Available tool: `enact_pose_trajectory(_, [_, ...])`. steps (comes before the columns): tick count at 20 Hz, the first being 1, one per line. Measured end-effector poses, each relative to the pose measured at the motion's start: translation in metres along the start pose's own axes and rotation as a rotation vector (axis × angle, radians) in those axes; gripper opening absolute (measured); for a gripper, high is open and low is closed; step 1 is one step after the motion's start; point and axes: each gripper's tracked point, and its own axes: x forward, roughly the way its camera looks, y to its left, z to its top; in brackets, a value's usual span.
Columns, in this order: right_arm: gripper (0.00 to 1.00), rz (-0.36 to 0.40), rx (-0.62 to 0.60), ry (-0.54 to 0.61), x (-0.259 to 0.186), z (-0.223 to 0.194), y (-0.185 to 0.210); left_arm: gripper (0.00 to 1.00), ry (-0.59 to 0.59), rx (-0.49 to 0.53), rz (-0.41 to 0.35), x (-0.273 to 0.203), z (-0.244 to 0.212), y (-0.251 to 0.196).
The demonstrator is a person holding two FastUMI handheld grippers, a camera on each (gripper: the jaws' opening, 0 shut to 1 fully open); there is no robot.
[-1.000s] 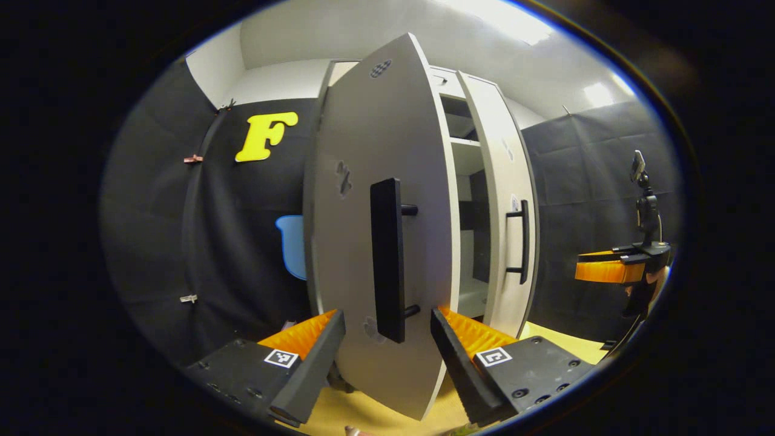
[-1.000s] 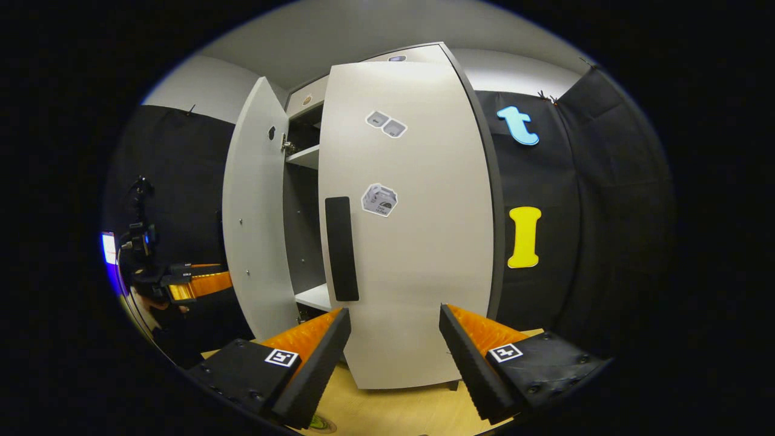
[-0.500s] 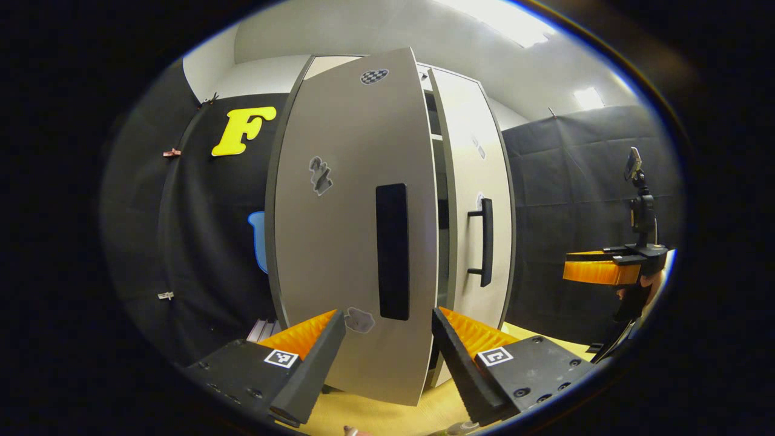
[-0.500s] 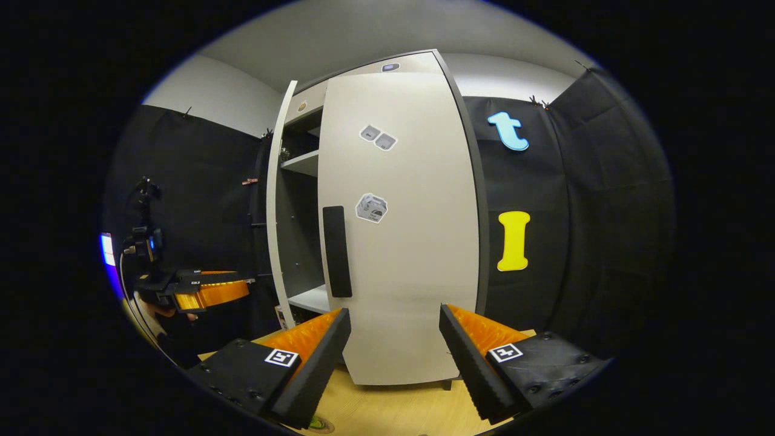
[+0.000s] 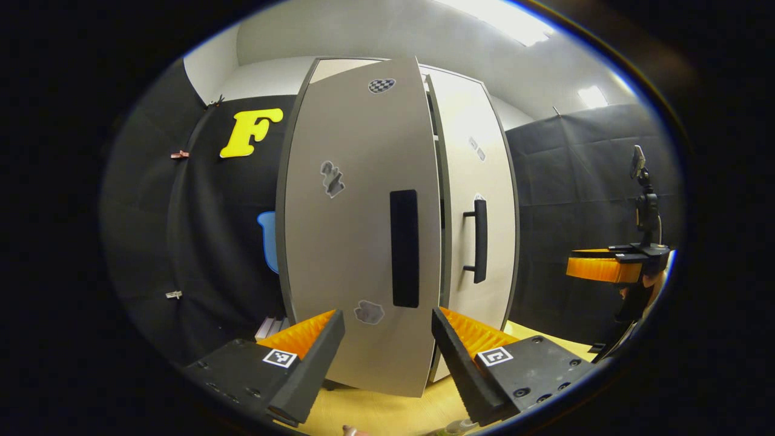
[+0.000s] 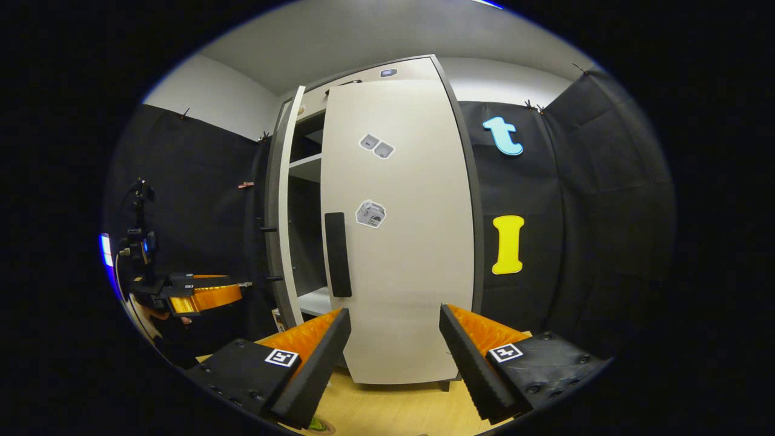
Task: Grasp the bottle in the cabinet with the left hand and place it on the coaster, then close the right door with the right hand and the left door with the left hand.
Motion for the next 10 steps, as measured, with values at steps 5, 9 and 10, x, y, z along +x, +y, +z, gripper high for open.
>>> enact_pose_trajectory(5, [0.98,-0.042,-0.001,0.000,-0.006,0.000,-0.001,0.94,0.003,0.004,0.050,-0.010,-0.001,0.009])
enact_pose_trajectory(9, [0.98,-0.092,0.006,-0.026,-0.014,0.007,-0.006,0.94,-0.007,-0.008,0.115,-0.022,-0.002,0.019])
enact_pose_trajectory(10, [0.98,-0.106,0.000,-0.034,-0.016,0.008,-0.007,0.93,-0.008,-0.003,0.137,-0.026,-0.002,0.024])
